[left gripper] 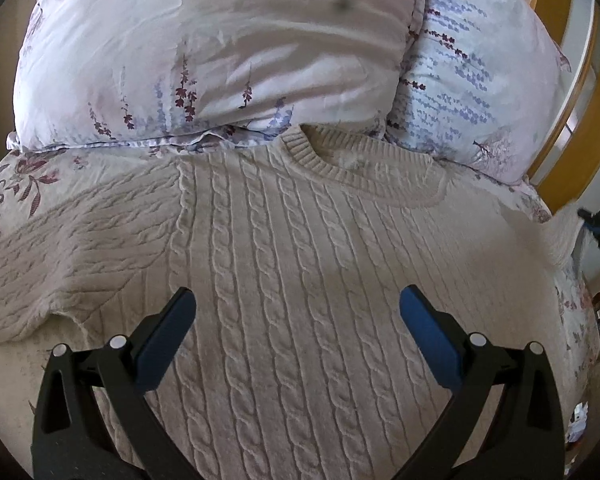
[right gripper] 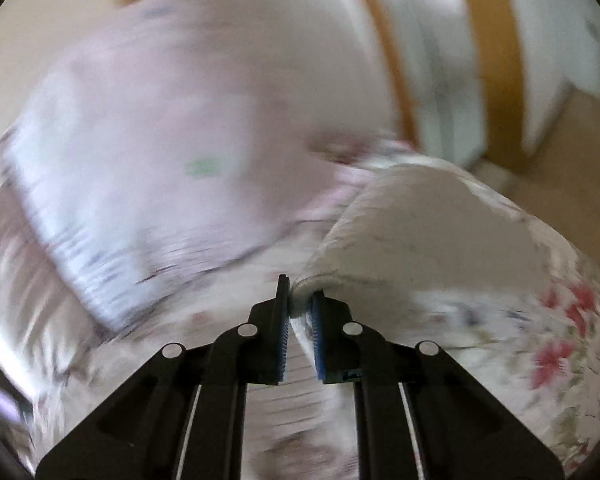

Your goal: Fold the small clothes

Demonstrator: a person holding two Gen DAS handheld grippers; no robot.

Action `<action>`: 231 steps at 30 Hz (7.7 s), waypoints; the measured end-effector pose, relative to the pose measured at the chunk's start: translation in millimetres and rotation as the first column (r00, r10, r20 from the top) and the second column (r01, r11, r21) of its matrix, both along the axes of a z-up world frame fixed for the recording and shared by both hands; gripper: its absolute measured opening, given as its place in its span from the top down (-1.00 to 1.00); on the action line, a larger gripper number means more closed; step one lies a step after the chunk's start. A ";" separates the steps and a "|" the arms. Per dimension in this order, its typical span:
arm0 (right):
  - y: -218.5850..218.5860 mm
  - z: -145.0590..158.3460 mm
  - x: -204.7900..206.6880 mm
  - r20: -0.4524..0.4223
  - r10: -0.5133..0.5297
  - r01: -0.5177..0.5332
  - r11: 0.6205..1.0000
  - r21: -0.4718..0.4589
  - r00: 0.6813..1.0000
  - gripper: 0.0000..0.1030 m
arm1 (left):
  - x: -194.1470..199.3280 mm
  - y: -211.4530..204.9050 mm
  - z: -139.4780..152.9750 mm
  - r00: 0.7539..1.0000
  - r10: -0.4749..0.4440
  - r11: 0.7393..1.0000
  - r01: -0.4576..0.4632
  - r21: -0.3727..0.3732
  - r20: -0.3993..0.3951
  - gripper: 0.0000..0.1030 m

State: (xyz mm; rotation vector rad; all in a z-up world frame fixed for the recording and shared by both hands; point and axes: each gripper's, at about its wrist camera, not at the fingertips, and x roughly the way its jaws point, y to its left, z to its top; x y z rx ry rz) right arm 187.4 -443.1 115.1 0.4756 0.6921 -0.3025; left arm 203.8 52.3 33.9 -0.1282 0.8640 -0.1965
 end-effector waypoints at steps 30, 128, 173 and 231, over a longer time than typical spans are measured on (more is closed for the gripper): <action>136.2 -27.8 27.4 -0.074 0.166 -0.169 0.985 -0.037 0.983 0.79 | -5.2 38.1 1.0 1.000 -0.007 0.946 0.005 -0.325 -0.007 -0.96; 187.9 -49.7 -58.9 -0.009 0.397 -0.390 0.906 0.162 0.918 -0.11 | -10.1 187.5 80.0 0.926 0.376 0.773 -0.308 -0.554 0.010 0.89; 447.6 -82.6 24.6 -0.421 0.733 -0.818 0.323 -0.477 0.534 0.84 | -2.6 118.9 -33.9 0.986 0.059 0.821 -0.137 -0.555 -0.156 -0.40; 111.0 -45.5 -41.1 -0.134 0.146 -0.143 0.989 0.027 0.980 -0.18 | -51.6 120.0 -17.2 0.994 0.024 0.854 -0.077 -0.515 -0.109 -0.49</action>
